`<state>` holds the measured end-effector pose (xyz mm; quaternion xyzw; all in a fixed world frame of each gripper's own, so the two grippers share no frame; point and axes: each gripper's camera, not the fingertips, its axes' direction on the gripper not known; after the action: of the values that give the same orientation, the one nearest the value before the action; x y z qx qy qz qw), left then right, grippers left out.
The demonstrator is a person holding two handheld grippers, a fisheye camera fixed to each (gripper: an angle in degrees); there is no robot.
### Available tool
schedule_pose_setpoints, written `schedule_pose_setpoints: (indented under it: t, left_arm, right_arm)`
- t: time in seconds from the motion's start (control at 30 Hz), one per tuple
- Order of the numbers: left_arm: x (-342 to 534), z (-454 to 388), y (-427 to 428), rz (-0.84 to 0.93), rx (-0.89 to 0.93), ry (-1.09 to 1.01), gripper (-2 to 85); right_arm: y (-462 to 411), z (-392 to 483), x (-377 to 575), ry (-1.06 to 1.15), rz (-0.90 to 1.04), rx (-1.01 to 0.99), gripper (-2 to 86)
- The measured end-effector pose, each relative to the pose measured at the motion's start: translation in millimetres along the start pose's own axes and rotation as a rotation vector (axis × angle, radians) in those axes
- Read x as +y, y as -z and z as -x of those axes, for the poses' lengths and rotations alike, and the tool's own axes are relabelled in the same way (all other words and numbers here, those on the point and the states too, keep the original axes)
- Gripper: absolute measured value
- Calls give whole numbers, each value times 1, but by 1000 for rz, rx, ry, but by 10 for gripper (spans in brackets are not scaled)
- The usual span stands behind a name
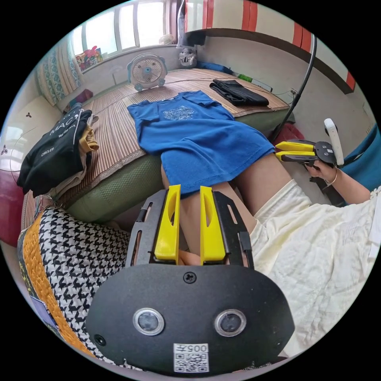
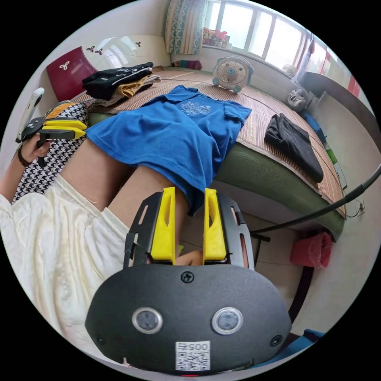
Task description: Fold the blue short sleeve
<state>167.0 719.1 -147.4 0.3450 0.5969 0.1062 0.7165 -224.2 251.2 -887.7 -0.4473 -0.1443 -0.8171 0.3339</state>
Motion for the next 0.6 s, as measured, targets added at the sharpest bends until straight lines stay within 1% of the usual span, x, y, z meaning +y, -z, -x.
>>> schedule_pose_setpoints:
  t: [0.17, 0.4, 0.57, 0.6]
  left_arm:
    - [12, 0, 8, -12, -10, 23, 85]
    - [26, 7, 18, -26, -9, 39, 87]
    - [37, 12, 24, -33, -13, 49, 87]
    - [40, 13, 25, -32, -17, 51, 87]
  right_arm:
    - [-6, -7, 7, -92, -17, 46, 94]
    - [-27, -11, 13, -141, 3, 57, 69]
    - [-36, -15, 15, -182, -7, 42, -3]
    - [-35, -14, 15, -181, -9, 46, -7]
